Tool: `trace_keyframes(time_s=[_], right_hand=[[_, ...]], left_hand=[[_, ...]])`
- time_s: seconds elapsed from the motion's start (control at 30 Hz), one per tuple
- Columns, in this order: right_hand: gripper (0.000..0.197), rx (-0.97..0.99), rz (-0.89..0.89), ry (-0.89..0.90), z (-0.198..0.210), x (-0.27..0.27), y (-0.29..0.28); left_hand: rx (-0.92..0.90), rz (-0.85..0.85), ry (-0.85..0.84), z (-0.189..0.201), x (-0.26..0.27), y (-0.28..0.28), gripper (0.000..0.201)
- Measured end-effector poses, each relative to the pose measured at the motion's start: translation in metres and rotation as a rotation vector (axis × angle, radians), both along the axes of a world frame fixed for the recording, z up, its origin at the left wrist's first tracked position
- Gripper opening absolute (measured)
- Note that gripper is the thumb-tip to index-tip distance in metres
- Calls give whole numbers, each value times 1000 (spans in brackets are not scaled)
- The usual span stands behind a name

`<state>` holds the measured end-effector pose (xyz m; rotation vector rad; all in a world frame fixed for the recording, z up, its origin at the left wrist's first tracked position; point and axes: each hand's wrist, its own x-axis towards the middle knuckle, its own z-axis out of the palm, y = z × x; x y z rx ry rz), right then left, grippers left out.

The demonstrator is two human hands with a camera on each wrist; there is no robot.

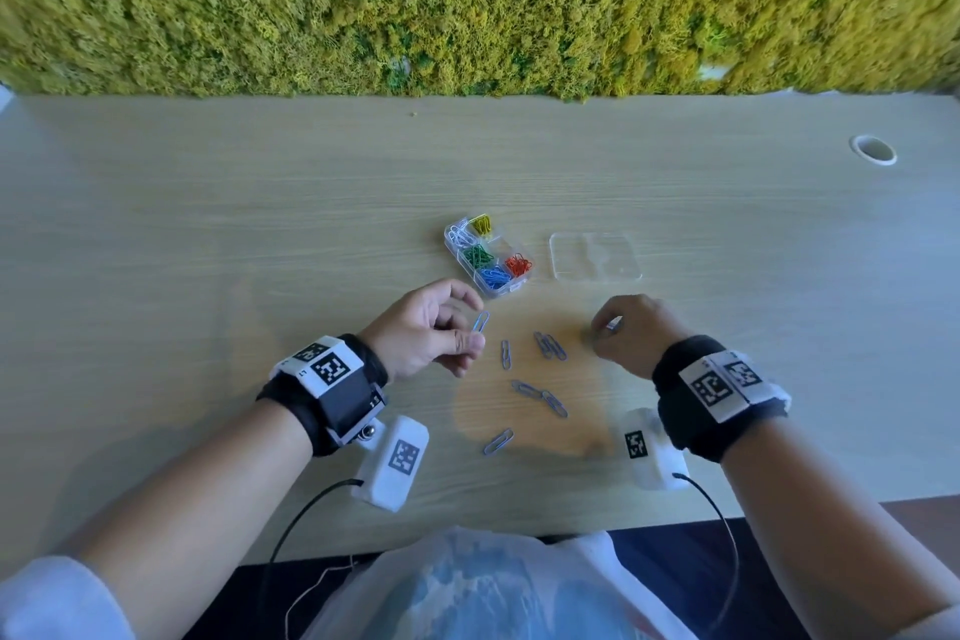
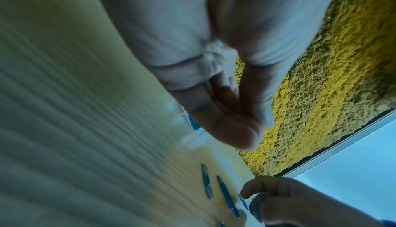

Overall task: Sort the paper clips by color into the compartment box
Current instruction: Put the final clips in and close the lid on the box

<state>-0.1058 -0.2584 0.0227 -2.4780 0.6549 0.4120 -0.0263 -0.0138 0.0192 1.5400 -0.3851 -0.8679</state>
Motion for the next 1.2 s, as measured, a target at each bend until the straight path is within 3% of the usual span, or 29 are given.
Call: trace_keyframes(time_s=[0.07,0.2,0.27,0.37,0.53,0.63,0.73,0.83,0.93,1.2], right_hand=[[14,248,-156,-57,4,1,-5],[29,1008,-701,-225,12,-1,-22],[26,1124,-767,-239,13,-3,-28],[22,905,-615,-216,9,-4,-30],[17,343,-251,-80,5,5,-26],[11,112,-134,-81,5,9,-27],[22,-132,-17,36,5,10,-26],[34,-299,80,142,5,13,-23],[44,-338,120,223,4,18,-18],[31,-53,81,200,14,13,-7]], left_hand=[[-6,-35,17,1,1,0,35],[-4,-44,131,6,2,-1,28],[15,-8,182,7,2,-6,31],[183,-19,89,6,3,-15,26],[671,-252,-573,9,4,-33,12],[911,-324,-771,10,1,-43,28],[1043,-385,-911,11,0,-53,39],[1063,-413,-941,11,0,-59,29],[1070,-447,-909,11,0,-62,23],[985,-474,-735,7,-1,-56,13]])
